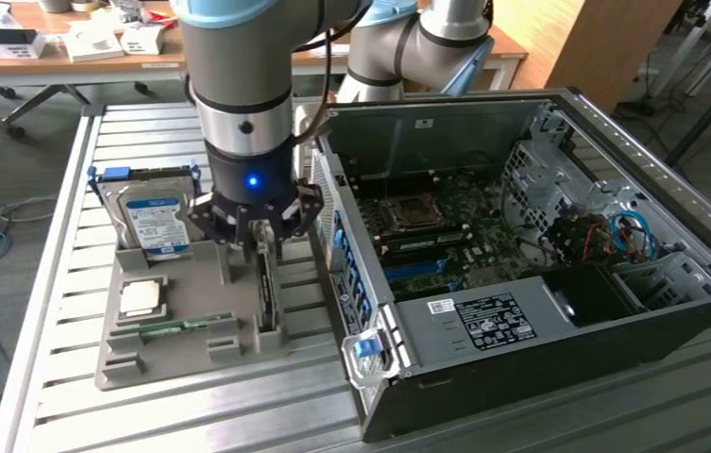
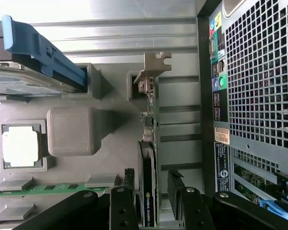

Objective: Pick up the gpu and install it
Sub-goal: 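Pick up the gpu and move the gpu toward the slot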

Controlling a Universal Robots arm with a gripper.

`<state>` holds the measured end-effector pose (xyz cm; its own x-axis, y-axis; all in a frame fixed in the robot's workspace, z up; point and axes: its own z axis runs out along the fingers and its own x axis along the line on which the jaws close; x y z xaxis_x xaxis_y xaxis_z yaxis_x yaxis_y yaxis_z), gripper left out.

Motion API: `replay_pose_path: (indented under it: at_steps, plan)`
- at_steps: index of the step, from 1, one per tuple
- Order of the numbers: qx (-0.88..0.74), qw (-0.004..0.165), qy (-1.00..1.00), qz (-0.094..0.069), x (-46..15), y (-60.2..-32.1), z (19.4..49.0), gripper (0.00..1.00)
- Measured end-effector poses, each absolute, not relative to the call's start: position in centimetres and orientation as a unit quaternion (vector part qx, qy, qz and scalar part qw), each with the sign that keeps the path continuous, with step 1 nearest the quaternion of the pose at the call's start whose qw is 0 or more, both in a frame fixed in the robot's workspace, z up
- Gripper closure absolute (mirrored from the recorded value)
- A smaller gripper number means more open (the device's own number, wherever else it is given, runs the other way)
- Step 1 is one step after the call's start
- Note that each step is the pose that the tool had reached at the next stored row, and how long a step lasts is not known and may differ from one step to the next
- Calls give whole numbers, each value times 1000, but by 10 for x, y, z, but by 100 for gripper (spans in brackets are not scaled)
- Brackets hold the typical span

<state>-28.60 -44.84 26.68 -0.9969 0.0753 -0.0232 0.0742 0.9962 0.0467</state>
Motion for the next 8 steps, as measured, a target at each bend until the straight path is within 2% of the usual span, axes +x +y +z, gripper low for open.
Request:
replay_pose_path:
  at_steps: [8]
  plan:
    - [37, 12, 999, 23, -286, -448, 257, 58]
